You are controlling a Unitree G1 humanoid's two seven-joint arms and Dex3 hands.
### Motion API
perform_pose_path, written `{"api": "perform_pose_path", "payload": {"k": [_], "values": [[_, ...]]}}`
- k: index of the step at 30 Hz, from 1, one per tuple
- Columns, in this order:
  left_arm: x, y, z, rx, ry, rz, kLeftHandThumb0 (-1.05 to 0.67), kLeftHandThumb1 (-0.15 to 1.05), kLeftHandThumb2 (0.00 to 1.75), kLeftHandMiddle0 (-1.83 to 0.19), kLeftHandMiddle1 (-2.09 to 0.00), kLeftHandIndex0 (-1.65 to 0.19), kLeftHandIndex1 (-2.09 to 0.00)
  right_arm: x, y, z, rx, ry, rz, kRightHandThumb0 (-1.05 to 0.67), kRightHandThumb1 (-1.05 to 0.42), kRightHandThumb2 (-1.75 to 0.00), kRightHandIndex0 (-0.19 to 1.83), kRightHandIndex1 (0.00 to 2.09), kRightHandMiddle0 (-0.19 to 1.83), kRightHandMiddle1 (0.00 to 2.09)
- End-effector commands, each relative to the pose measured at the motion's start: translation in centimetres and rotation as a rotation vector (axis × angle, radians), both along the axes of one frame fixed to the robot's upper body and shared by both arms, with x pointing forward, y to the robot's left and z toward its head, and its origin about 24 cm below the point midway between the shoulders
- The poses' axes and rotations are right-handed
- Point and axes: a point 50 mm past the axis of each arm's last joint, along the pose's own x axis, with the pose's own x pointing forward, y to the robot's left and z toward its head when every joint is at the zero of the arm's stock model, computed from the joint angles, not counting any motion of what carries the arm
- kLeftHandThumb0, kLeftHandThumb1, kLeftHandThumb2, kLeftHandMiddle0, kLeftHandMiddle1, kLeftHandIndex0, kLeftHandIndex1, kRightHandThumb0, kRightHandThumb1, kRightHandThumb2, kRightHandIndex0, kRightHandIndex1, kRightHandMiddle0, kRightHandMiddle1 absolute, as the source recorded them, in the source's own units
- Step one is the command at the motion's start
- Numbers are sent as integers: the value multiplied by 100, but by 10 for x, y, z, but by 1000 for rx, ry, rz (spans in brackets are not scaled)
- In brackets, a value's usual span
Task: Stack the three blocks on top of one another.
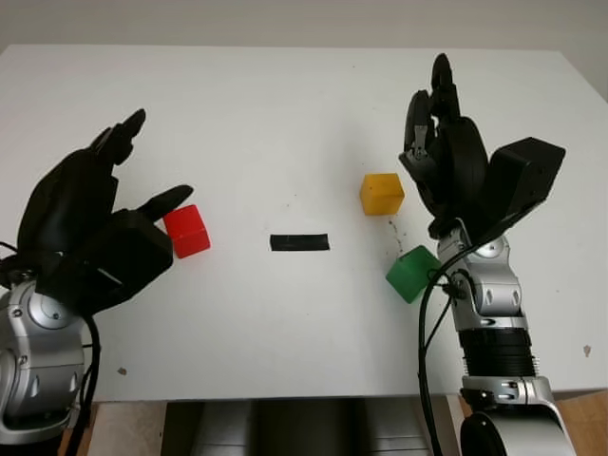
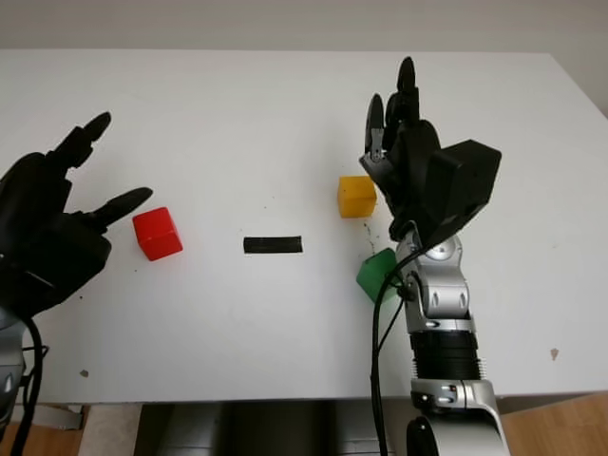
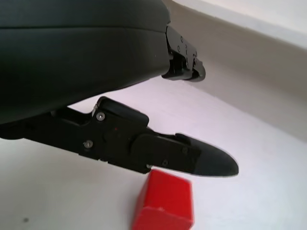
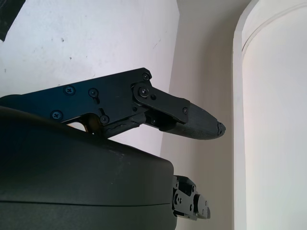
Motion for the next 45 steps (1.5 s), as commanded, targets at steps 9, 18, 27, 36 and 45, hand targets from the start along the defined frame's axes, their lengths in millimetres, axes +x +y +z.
{"api": "perform_pose_path", "payload": {"k": [9, 18, 27, 36, 45], "values": [[1, -10, -8, 113, 129, -30, -85, 103, 6, 4, -2, -23, -8, 1, 0, 8, 6, -31, -7, -58, -105, -72, -19, 0, -19, 0], [8, -11, -11, 198, 215, -88, -77, 96, 4, 7, -5, -28, -8, 0, 2, 5, 13, -34, 4, -56, -105, -74, -19, 0, -19, 0], [17, -9, -11, 246, 217, -86, -68, 91, 4, 7, -5, -38, -11, -1, 3, 4, 5, -35, 12, -55, -105, -76, -19, 0, -19, 0], [23, -14, -20, 416, 169, -28, -69, 95, 7, 7, -5, -40, -12, -2, 3, 2, 11, -30, 9, -56, -105, -73, -19, 0, -19, 0], [25, -17, -24, 422, 167, -24, -68, 98, 6, 3, -6, -49, -20, -2, 1, 3, 11, -33, -2, -54, -105, -74, -19, 0, -19, 0]]}}
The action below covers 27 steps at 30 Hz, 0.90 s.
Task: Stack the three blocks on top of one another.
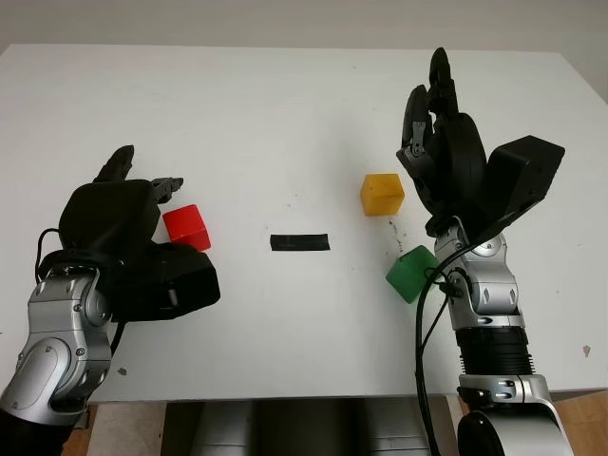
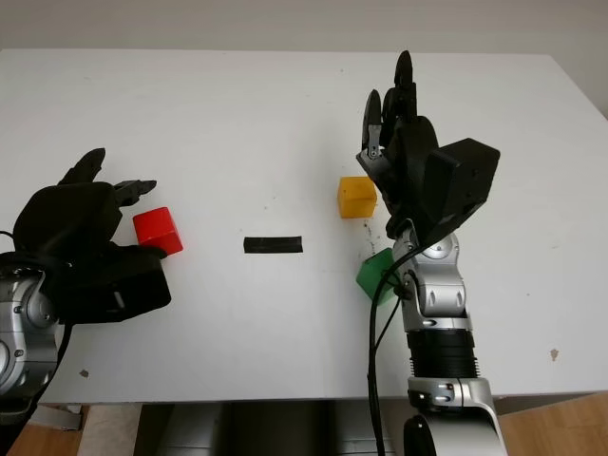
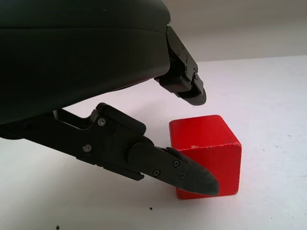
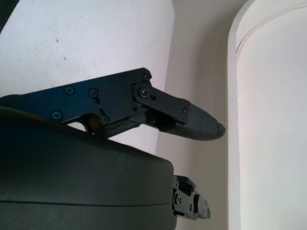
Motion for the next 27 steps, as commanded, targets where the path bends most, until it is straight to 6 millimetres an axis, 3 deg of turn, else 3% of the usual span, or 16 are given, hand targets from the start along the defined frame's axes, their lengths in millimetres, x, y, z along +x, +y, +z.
{"api": "perform_pose_path", "payload": {"k": [1, 4, 7, 11, 19, 27], "values": [[2, -2, 2, 4, -13, -4, -69, 98, 6, 2, -6, -49, -21, -2, -1, 2, 3, -14, -7, -54, -105, -74, -19, 0, -19, 0], [2, -3, 1, 5, -10, -5, -69, 99, 6, 1, -6, -49, -28, -2, -2, 2, 7, -14, -9, -53, -105, -74, -19, 0, -19, 0], [3, -3, -1, -20, -20, -12, -68, 98, 5, -3, -6, -27, -80, -2, -2, 2, 8, -10, -8, -53, -105, -75, -19, 0, -19, 0], [3, -3, -4, -86, -40, -19, -63, 96, 5, -10, -6, -21, -119, -2, -2, 2, 10, -12, -9, -54, -105, -74, -19, 0, -19, 0], [4, -2, -7, -110, -70, -28, -40, 104, 9, -22, -7, -20, -152, -2, -1, 2, 2, -14, -8, -54, -105, -73, -19, 0, -19, 0], [-1, -7, 3, -161, -124, -60, -39, 105, 9, -30, -9, -16, -164, -2, 0, 0, 2, -23, -3, -54, -105, -75, -19, 0, -19, 0]]}}
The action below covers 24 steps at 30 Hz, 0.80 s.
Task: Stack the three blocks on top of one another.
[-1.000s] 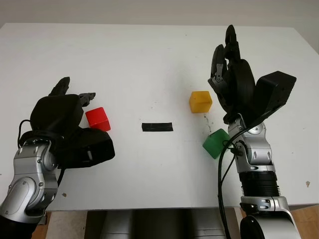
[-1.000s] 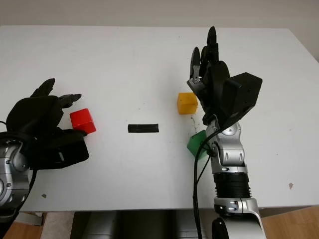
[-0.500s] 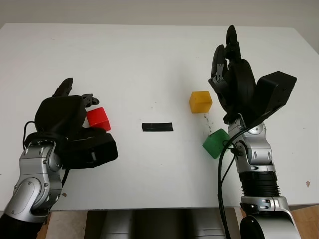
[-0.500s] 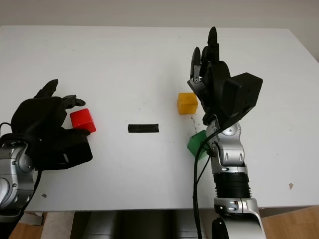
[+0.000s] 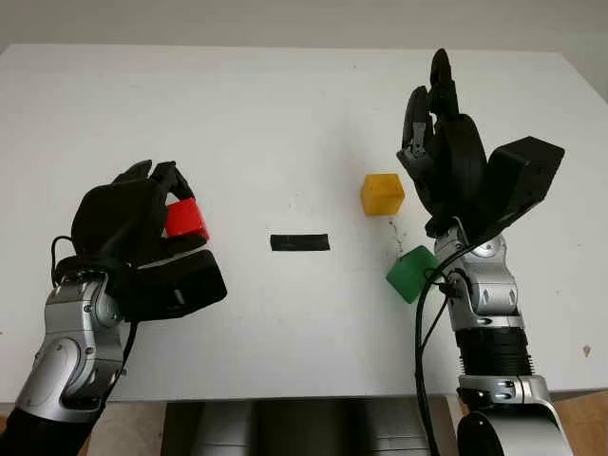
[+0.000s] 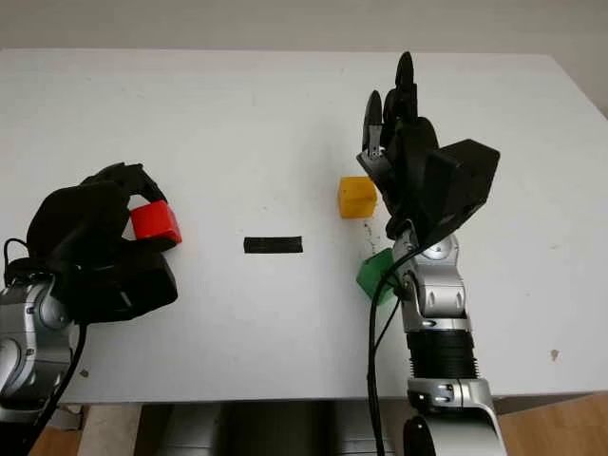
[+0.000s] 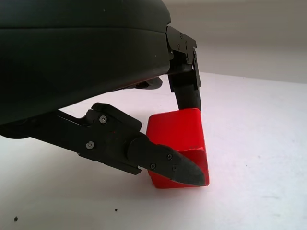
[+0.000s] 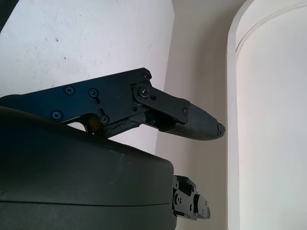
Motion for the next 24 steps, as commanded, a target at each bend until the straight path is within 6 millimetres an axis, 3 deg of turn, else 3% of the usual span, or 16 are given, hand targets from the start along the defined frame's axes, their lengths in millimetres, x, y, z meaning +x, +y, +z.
{"api": "perform_pose_path", "payload": {"k": [1, 14, 24], "values": [[-4, -3, 9, -13, -29, -11, -39, 105, 9, -30, -8, -15, -164, -1, 0, 0, 3, -15, 2, -54, -105, -75, -19, 0, -19, 0], [-9, -21, 48, 168, -68, -142, -41, 103, 5, -30, -6, -22, -154, -2, 3, 0, -3, -20, -2, -55, -105, -74, -19, 0, -19, 0], [1, -43, 58, 17, -71, -342, -42, 104, 6, -25, -4, -24, -152, -3, 4, 0, 5, -22, 1, -56, -105, -74, -19, 0, -19, 0]]}}
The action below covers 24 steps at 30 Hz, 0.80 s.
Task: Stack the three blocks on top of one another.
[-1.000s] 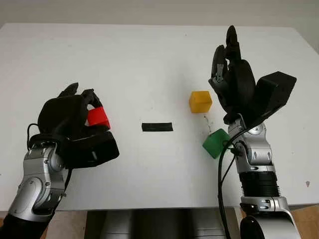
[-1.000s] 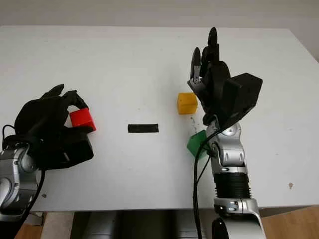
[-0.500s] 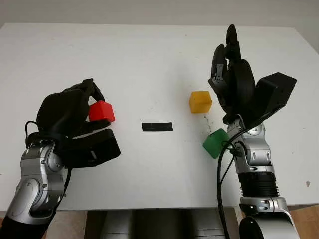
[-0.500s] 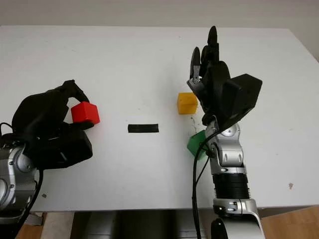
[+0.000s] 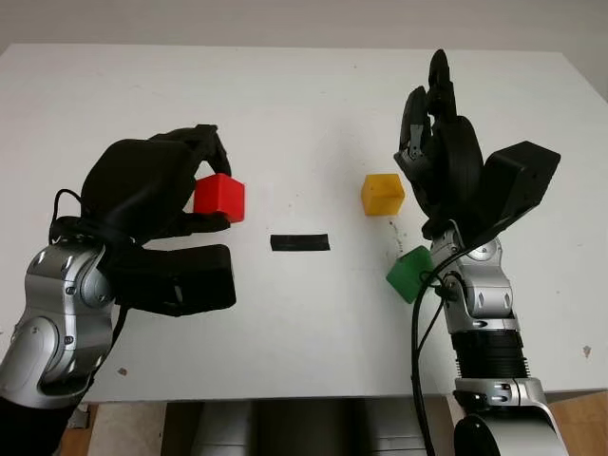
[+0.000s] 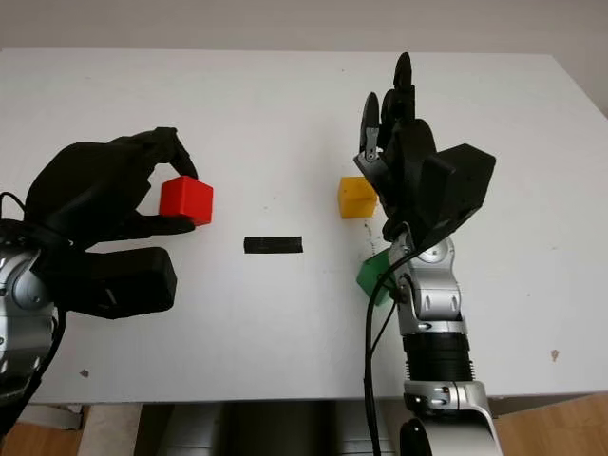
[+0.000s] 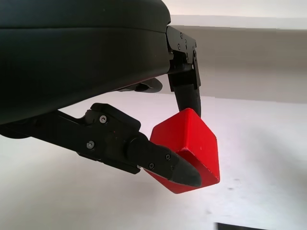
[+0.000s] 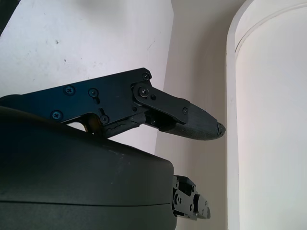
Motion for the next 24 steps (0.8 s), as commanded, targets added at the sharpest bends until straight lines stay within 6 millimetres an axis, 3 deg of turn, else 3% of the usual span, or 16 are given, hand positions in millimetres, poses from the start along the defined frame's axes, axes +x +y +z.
{"api": "perform_pose_path", "payload": {"k": [1, 8, 16, 24], "values": [[5, -5, 4, -42, -37, -41, -43, 104, 6, -24, -4, -24, -152, -2, -1, 3, 2, -24, -3, -56, -105, -73, -19, 0, -19, 0], [15, -11, -7, -174, -37, -134, -44, 105, 9, -17, -4, -21, -159, -2, -2, 3, -5, -28, -15, -55, -105, -73, -19, 0, -19, 0], [26, -15, -22, -305, 94, -168, -45, 105, 14, -12, -4, -14, -169, -2, -2, 4, -4, -28, -10, -55, -105, -73, -19, 0, -19, 0], [34, -26, -38, -401, 81, -214, -44, 105, 8, -14, -6, -14, -170, -2, -1, 4, 4, -27, -10, -54, -105, -73, -19, 0, -19, 0]]}}
